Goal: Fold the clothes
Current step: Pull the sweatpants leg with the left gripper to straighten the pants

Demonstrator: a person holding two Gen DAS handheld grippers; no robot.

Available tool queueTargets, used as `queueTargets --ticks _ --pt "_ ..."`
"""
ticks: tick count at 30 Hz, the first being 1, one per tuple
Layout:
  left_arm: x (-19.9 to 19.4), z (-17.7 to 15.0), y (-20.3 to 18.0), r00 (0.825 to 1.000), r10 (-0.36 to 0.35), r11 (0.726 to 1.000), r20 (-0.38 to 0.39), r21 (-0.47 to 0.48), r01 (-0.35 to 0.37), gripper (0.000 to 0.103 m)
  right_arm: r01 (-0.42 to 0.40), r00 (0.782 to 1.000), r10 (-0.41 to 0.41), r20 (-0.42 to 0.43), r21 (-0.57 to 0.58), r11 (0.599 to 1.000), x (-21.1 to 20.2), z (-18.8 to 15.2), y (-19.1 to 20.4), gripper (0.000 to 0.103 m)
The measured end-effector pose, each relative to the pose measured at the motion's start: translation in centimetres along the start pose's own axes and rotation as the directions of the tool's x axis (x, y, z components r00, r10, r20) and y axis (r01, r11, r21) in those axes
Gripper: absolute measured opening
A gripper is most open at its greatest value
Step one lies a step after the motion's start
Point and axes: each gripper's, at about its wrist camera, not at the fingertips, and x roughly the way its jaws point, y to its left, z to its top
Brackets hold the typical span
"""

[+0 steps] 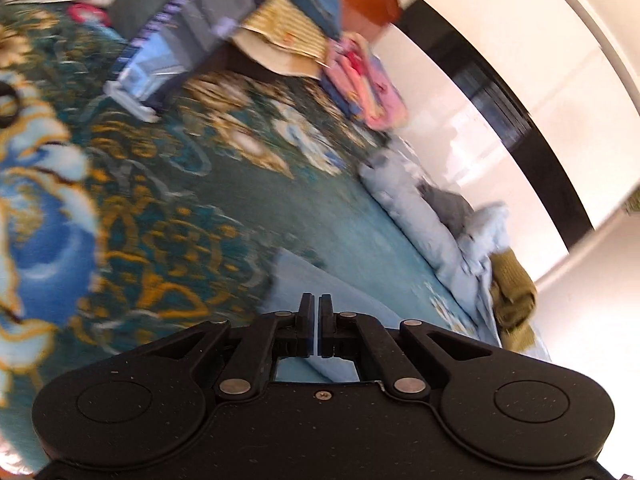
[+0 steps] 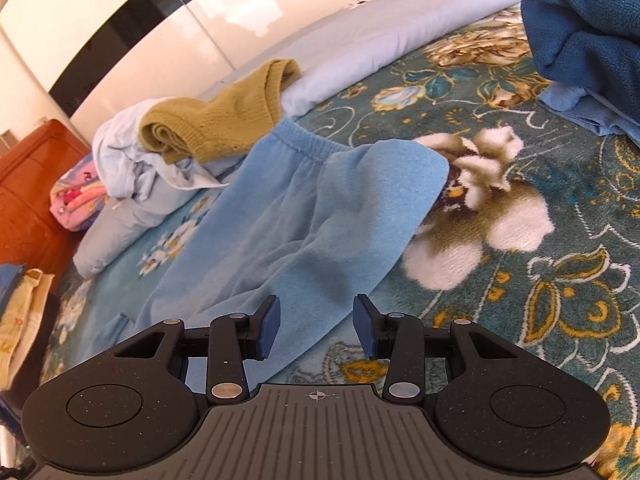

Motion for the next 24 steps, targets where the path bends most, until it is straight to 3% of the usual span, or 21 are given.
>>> queueTargets --ticks 6,8,15,17,19,20,21,24 --pt "5.2 -2.8 -7.0 0.978 -0.136 0.98 -0.159 0.124 0.156 0.006 0.014 1.0 -0.015 0.015 0.057 0.998 0.8 1.5 -1.5 0.037" --pt "7.2 -3.9 -9.6 0.968 -0.154 0.966 -0.197 0.173 0.189 0.017 0.009 1.0 -0.01 0.016 0.071 0.997 1.4 2.0 -1.9 0.038" --pt "12.4 -6.6 -14.6 0.946 -0.093 0.95 -0.311 0.256 0.178 0.031 -0.016 1.0 0.014 0.009 0.134 0.991 3.3 2.9 -3.5 0.037" --pt "13.0 -7.3 -15.0 0.943 -0.065 0.947 -0.327 0.278 0.161 0.029 -0.036 0.999 0.034 0.011 0.133 0.99 3.4 3.1 -3.7 0.032" --pt "13.0 -7.5 -14.8 0.943 -0.066 0.953 -0.325 0.26 0.156 0.025 -0.072 0.997 0.07 0.018 0.148 0.986 3.3 3.2 -3.9 0.009" --pt "12.8 -7.4 -14.6 0.945 -0.07 0.958 -0.319 0.244 0.153 0.007 -0.086 0.996 0.082 0.03 0.161 0.983 3.0 3.3 -4.0 0.007" --pt "12.7 -7.4 -14.5 0.947 -0.074 0.962 -0.313 0.227 0.15 0.0 -0.093 0.995 0.087 0.046 0.168 0.981 2.6 3.3 -4.0 0.005" --pt "12.2 -7.2 -13.9 0.952 -0.086 0.974 -0.293 0.178 0.143 0.0 -0.129 0.989 0.113 0.097 0.183 0.975 1.0 3.6 -4.0 0.003"
